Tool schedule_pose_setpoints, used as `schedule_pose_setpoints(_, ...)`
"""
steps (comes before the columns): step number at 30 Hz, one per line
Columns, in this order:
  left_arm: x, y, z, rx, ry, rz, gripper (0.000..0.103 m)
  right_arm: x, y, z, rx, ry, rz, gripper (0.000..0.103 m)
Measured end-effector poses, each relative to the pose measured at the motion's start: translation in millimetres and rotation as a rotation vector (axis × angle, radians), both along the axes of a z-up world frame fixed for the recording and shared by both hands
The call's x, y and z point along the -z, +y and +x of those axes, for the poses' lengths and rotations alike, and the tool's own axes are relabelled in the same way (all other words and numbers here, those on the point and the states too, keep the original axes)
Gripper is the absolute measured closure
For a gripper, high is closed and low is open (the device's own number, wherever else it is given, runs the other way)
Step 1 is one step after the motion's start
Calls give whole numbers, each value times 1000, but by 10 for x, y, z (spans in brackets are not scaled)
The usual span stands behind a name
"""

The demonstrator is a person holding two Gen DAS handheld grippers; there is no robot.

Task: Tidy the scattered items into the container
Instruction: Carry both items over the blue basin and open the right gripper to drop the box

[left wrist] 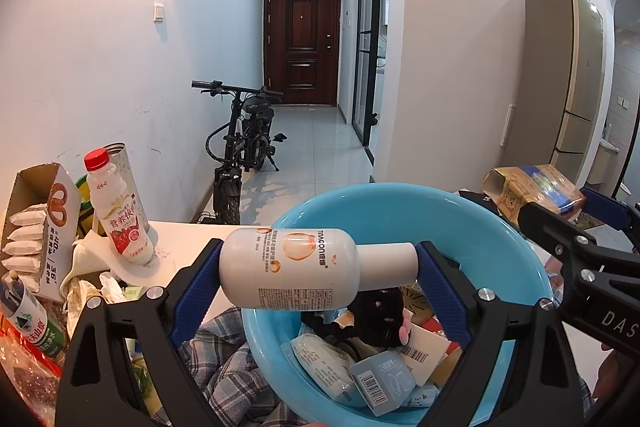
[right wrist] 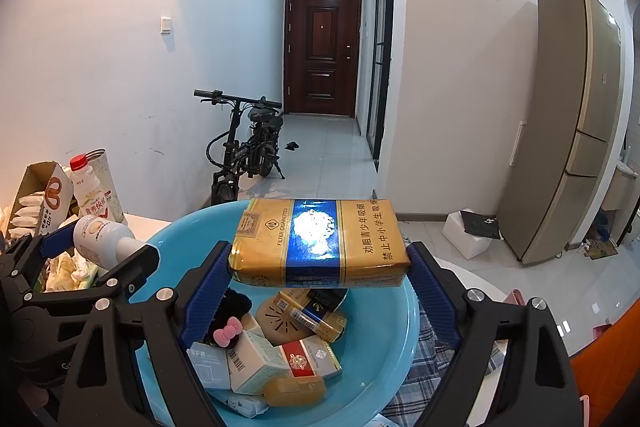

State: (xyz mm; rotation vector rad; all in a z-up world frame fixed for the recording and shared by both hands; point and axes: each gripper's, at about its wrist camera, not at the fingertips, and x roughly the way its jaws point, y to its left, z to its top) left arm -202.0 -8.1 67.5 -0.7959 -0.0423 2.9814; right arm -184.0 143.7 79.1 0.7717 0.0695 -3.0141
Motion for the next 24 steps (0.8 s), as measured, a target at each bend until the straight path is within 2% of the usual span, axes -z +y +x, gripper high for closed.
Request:
schedule_pose_setpoints(11,18,15,-22,5,-5,-5,11,8,37,-4,3,-6,-5,14)
schedule_pose_setpoints(12,23,13,-27,2,-6,-9,11,22,44,-13,7,-13,-5,13)
schedule_pose_setpoints(15,37,7,-42,6,-13,-5,11,33,76,-35,21,-22,-8,0)
schedule_pose_setpoints(24,16,-8,-19,17,-5,6,11,-10,74,7,46,-8,9,0)
